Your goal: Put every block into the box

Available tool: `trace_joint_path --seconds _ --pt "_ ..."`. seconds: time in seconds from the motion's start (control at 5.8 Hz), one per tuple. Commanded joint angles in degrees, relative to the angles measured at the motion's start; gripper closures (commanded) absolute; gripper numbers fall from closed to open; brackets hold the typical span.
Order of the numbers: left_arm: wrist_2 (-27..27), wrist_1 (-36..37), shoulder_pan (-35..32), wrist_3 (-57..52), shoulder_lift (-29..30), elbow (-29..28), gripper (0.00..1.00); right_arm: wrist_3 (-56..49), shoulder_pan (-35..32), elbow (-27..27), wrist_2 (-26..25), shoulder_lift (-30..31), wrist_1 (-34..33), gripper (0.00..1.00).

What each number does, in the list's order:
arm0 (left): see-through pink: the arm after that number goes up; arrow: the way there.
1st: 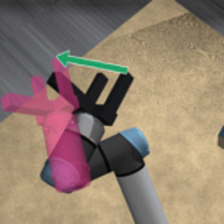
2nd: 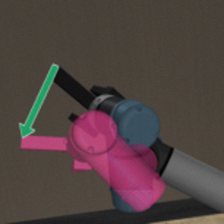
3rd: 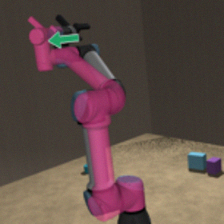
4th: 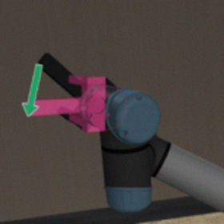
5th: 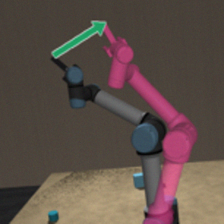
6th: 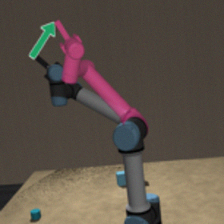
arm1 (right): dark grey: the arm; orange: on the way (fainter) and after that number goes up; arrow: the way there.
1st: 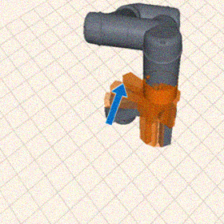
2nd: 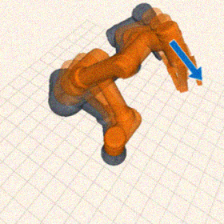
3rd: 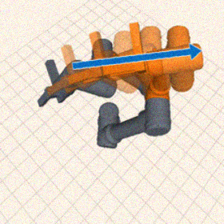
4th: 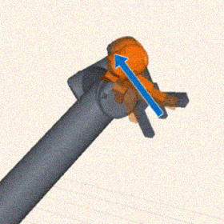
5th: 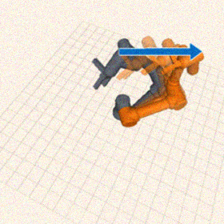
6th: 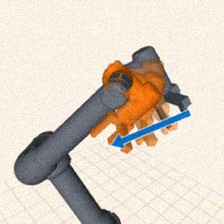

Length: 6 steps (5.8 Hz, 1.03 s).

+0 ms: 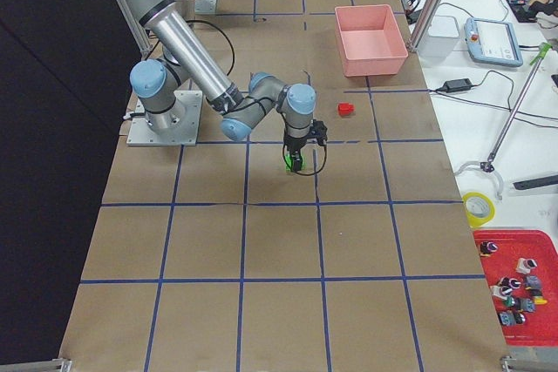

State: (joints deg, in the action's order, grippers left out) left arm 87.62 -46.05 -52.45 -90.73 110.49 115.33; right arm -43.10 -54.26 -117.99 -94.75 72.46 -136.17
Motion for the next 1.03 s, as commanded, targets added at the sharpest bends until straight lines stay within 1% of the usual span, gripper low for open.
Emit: trace_joint_path --seconds 0.0,0.34,0.52,0.69,0.86 --pt "0.01 0.17 -0.20 0.20 -0.54 -0.63 0.66 -0.05 -0.06 0.04 0.01 -0.73 -0.06 0.07" --pt "0.01 0.17 -0.20 0.20 -0.98 -0.72 0.87 -0.05 -0.06 0.22 0.01 -1.97 -1.54 0.07" --pt "0.18 0.17 -0.29 0.20 -1.42 -1.41 0.99 -0.14 -0.06 0.31 -0.08 -1.88 -1.47 0.22" --pt "0.27 -0.96 -0.29 0.11 -2.38 -4.29 1.00 -0.14 -0.06 0.83 -0.17 -1.62 -0.77 0.57" --pt "0.18 -3.06 -0.37 0.29 -3.35 -6.76 1.00 -0.05 -0.14 1.79 -0.26 -1.36 -0.68 0.83"
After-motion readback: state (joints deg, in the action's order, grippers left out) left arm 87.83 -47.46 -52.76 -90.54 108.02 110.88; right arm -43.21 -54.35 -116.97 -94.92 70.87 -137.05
